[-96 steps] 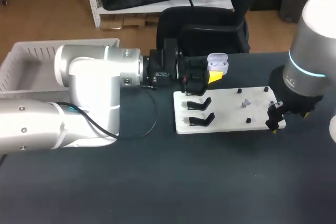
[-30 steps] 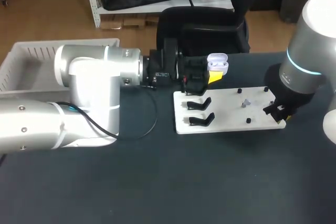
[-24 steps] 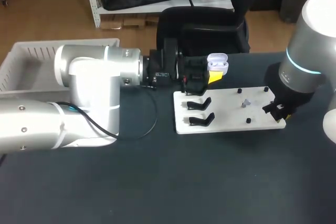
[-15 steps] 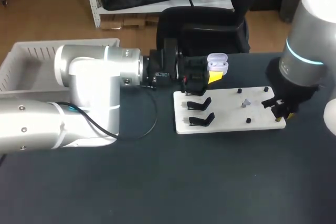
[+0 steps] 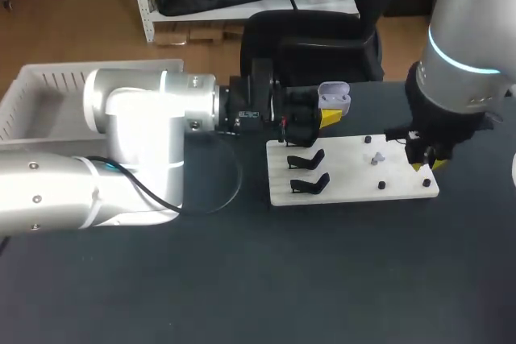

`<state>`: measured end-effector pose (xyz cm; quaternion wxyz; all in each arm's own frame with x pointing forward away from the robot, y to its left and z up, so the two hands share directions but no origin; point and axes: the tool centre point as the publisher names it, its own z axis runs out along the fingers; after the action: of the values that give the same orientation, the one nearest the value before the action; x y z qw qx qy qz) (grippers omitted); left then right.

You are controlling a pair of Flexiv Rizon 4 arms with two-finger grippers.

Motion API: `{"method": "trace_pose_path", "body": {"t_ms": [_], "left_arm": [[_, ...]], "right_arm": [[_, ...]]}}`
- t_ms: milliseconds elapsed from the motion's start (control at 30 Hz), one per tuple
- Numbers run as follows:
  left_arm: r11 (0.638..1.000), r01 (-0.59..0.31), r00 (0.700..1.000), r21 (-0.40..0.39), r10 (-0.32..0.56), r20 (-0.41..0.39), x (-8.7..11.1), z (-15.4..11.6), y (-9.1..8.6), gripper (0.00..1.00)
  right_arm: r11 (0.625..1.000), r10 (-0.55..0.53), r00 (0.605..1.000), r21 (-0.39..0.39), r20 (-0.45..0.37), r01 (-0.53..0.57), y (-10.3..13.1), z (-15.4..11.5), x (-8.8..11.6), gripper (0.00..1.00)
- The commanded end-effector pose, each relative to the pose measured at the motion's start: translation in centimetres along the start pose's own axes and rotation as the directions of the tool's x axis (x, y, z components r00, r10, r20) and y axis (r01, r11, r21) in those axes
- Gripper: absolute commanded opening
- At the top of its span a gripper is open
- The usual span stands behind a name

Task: Pick up each earbud case from the left stands, insert the matching earbuds, close the lid, and place the case in the box.

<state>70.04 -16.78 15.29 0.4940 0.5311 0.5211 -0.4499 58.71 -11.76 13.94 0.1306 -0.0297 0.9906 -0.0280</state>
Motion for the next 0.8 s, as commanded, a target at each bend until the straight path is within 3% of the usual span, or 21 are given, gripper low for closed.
{"method": "trace_pose_path", "body": {"t_ms": [33, 367, 400, 500, 600, 633, 667, 700, 800], "left_arm": [[1.000, -0.004, 1.000, -0.006, 0.004, 0.007, 0.1, 0.0, -0.1, 0.00], [1.000, -0.004, 1.000, -0.006, 0.004, 0.007, 0.1, 0.0, -0.1, 0.00], [1.000, -0.004, 1.000, -0.006, 0.004, 0.007, 0.1, 0.0, -0.1, 0.00], [1.000, -0.004, 1.000, -0.006, 0.004, 0.007, 0.1, 0.0, -0.1, 0.00], [1.000, -0.004, 1.000, -0.006, 0.004, 0.007, 0.1, 0.0, -0.1, 0.00], [1.000, -0.004, 1.000, -0.006, 0.004, 0.007, 0.1, 0.0, -0.1, 0.00], [1.000, -0.004, 1.000, -0.006, 0.004, 0.007, 0.1, 0.0, -0.1, 0.00], [1.000, -0.004, 1.000, -0.006, 0.004, 0.007, 0.1, 0.0, -0.1, 0.00], [1.000, -0.004, 1.000, -0.006, 0.004, 0.007, 0.1, 0.0, -0.1, 0.00]], "right_arm": [[1.000, 0.004, 1.000, 0.002, 0.018, -0.004, -0.2, -0.3, 0.5, 0.00], [1.000, 0.004, 1.000, 0.002, 0.018, -0.004, -0.2, -0.3, 0.5, 0.00], [0.998, 0.058, 0.998, 0.033, 0.020, -0.058, -0.1, -0.2, 0.3, 0.00], [0.980, 0.194, 0.980, 0.028, 0.047, -0.196, 0.2, -0.2, 0.0, 0.00], [0.934, 0.352, 0.933, 0.031, 0.078, -0.355, 0.4, -0.4, -0.3, 0.00], [0.902, 0.427, 0.900, 0.032, 0.089, -0.431, 0.5, -0.5, -0.5, 0.00], [0.893, 0.448, 0.889, 0.002, 0.094, -0.450, 0.7, -0.7, -0.7, 0.00], [0.843, 0.529, 0.841, 0.036, 0.115, -0.536, 0.8, -0.9, -0.8, 0.00], [0.788, 0.608, 0.781, 0.011, 0.145, -0.616, 1.3, -1.4, -1.7, 0.00]]}}
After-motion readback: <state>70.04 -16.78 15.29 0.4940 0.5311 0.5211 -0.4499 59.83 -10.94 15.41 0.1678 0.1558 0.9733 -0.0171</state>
